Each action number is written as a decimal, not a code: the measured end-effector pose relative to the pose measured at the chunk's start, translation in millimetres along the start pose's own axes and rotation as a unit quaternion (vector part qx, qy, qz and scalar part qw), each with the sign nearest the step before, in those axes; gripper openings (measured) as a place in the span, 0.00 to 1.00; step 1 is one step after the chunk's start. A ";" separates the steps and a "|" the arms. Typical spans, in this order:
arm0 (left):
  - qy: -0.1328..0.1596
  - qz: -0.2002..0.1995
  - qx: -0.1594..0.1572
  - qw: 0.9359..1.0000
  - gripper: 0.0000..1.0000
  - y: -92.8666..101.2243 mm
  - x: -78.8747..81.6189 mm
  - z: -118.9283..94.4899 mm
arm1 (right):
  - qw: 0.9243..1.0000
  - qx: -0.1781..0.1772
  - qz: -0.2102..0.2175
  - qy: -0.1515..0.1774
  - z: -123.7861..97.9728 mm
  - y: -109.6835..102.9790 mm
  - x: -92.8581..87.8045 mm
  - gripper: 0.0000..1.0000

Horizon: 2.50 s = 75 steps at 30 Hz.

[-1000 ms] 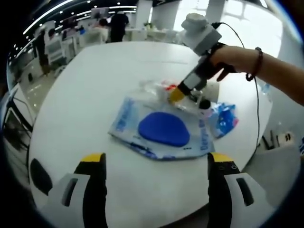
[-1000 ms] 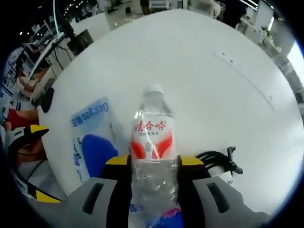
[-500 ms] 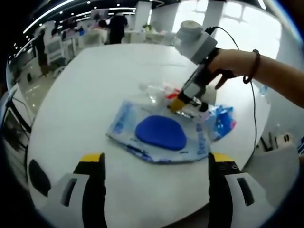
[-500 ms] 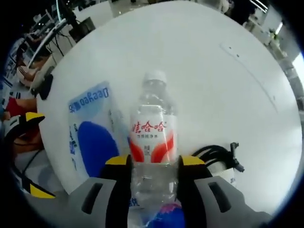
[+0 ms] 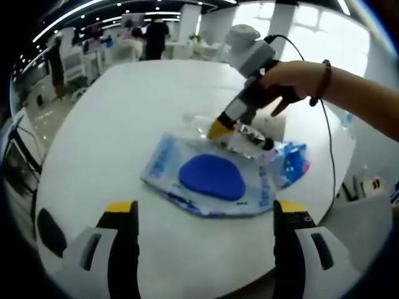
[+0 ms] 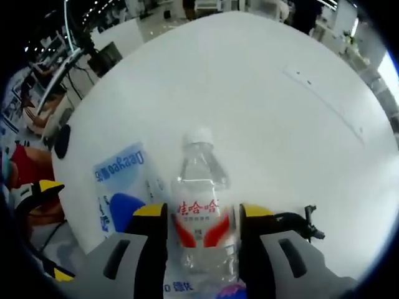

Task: Arrange the tabletop items into an orderly group along one side of the table until the central work area is clear of visible clutter.

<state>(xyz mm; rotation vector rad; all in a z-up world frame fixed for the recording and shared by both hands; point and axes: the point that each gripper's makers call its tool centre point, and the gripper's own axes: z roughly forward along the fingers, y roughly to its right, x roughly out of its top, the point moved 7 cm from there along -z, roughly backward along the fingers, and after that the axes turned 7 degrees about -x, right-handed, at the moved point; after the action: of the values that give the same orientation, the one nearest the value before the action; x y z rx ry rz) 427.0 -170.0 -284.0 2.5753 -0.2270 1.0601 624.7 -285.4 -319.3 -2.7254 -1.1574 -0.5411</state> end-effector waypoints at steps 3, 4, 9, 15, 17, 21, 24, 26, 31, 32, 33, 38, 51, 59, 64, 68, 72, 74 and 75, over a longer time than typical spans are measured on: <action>0.000 -0.002 -0.001 1.000 0.86 0.3 -0.2 0.0 | 1.000 -0.012 -0.013 -0.002 2.4 1.8 1.6 0.46; -0.001 -0.001 -0.001 1.000 0.86 0.4 -0.3 0.1 | 1.000 -0.013 -0.013 -0.001 3.1 2.0 1.8 0.45; -0.004 -0.001 -0.002 1.000 0.86 0.7 -0.9 0.3 | 1.000 -0.004 -0.016 -0.017 8.0 0.8 0.2 0.40; -0.003 -0.002 0.000 1.000 0.85 -0.2 -0.9 -0.1 | 1.000 -0.014 -0.015 -0.007 7.7 0.4 2.3 0.37; -0.003 -0.002 0.001 1.000 0.85 -0.4 -0.9 -0.3 | 1.000 -0.018 -0.021 0.003 6.5 -1.1 2.5 0.36; 0.002 -0.004 0.005 1.000 0.85 -2.1 -0.3 -1.7 | 0.999 -0.022 -0.003 0.024 3.9 -0.8 2.5 0.34; 0.010 -0.005 0.004 1.000 0.86 -1.9 1.6 -2.1 | 0.999 -0.021 -0.001 0.048 -3.4 -1.8 3.9 0.34; 0.017 -0.004 0.001 1.000 0.86 -0.9 3.5 -1.7 | 0.997 -0.010 -0.011 0.082 -8.4 -4.2 8.3 0.33; 0.022 -0.002 -0.007 1.000 0.86 1.9 5.3 -0.4 | 0.994 -0.013 -0.007 0.110 -22.3 -6.9 7.4 0.33; 0.024 -0.001 -0.008 1.000 0.86 2.5 5.9 -0.4 | 0.993 -0.011 -0.007 0.113 -24.2 -7.0 6.9 0.33; 0.024 0.001 -0.010 1.000 0.86 3.1 6.2 -0.4 | 0.993 -0.010 -0.005 0.118 -26.0 -7.0 6.8 0.33; 0.035 0.007 -0.013 0.999 0.86 5.4 9.6 -1.9 | 0.985 -0.007 0.012 0.169 -41.8 -9.5 5.3 0.32; 0.115 0.022 -0.048 0.992 0.85 18.8 31.6 -7.3 | 0.961 0.019 0.029 0.274 -98.8 -34.8 3.3 0.33; 0.163 0.059 -0.072 0.982 0.83 31.7 46.7 -14.0 | 0.946 0.031 0.025 0.322 -131.3 -58.1 -8.7 0.33; 0.195 0.072 -0.097 0.973 0.80 41.0 53.8 -19.3 | 0.938 0.037 0.018 0.344 -145.8 -69.6 -17.9 0.33; 0.207 0.080 -0.110 0.969 0.78 46.5 56.5 -20.3 | 0.929 0.046 0.018 0.367 -157.8 -80.2 -24.7 0.33; 0.209 0.085 -0.122 0.966 0.75 50.2 56.8 -19.6 | 0.923 0.062 0.024 0.379 -168.6 -88.9 -31.1 0.34; 0.211 0.088 -0.125 0.966 0.73 51.5 57.2 -19.8 | 0.919 0.062 0.025 0.389 -173.9 -92.6 -34.5 0.34; 0.214 0.092 -0.126 0.964 0.72 52.8 57.8 -20.3 | 0.917 0.061 0.026 0.393 -176.0 -93.8 -35.7 0.34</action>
<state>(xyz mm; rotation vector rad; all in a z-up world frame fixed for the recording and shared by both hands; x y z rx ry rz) 440.2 -212.4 -216.4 2.0716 -0.4613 1.5139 486.4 -289.1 -171.3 -2.0575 -0.8447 -1.3322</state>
